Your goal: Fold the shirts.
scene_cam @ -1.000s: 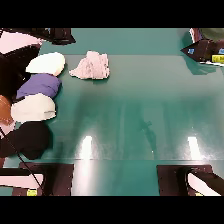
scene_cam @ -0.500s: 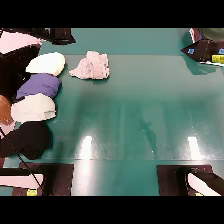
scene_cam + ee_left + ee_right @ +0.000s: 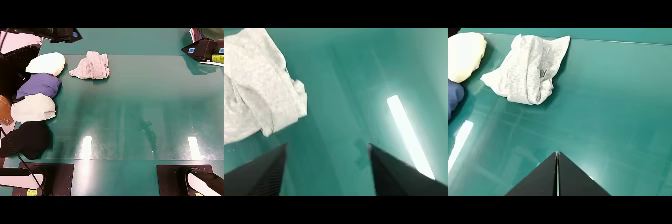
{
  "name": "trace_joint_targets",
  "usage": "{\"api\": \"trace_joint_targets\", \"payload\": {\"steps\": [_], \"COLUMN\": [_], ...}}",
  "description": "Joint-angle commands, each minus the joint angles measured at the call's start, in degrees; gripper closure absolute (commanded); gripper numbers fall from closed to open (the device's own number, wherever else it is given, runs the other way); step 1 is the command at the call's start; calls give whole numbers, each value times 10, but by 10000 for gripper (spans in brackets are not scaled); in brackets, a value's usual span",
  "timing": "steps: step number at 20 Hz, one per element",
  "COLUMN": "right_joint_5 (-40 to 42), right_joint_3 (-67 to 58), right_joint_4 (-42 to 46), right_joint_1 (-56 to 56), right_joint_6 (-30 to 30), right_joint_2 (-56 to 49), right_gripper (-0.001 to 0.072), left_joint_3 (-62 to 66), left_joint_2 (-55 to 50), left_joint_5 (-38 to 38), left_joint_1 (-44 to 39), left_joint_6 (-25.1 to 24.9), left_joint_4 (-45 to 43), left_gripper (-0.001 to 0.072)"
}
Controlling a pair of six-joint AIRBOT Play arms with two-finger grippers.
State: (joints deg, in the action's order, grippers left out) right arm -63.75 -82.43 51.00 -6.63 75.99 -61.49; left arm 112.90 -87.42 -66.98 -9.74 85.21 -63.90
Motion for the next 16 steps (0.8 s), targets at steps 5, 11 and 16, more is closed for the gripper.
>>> {"api": "trace_joint_targets", "payload": {"steps": [5,11,16], "right_joint_5": [3,-21,-25], "right_joint_3": [-1,0,0], "right_joint_4": [0,-4,-5], "right_joint_1": [0,-1,-1], "right_joint_6": [0,0,1], "right_joint_2": [-3,-21,-45], "right_gripper": [699,699,699], "left_joint_3": [-101,-101,-84], "left_joint_2": [-138,-264,-273], "left_joint_5": [160,285,330], "left_joint_1": [0,-4,-13], "left_joint_6": [3,-5,-28], "left_joint_4": [19,150,153], "left_gripper": [94,95,652]}}
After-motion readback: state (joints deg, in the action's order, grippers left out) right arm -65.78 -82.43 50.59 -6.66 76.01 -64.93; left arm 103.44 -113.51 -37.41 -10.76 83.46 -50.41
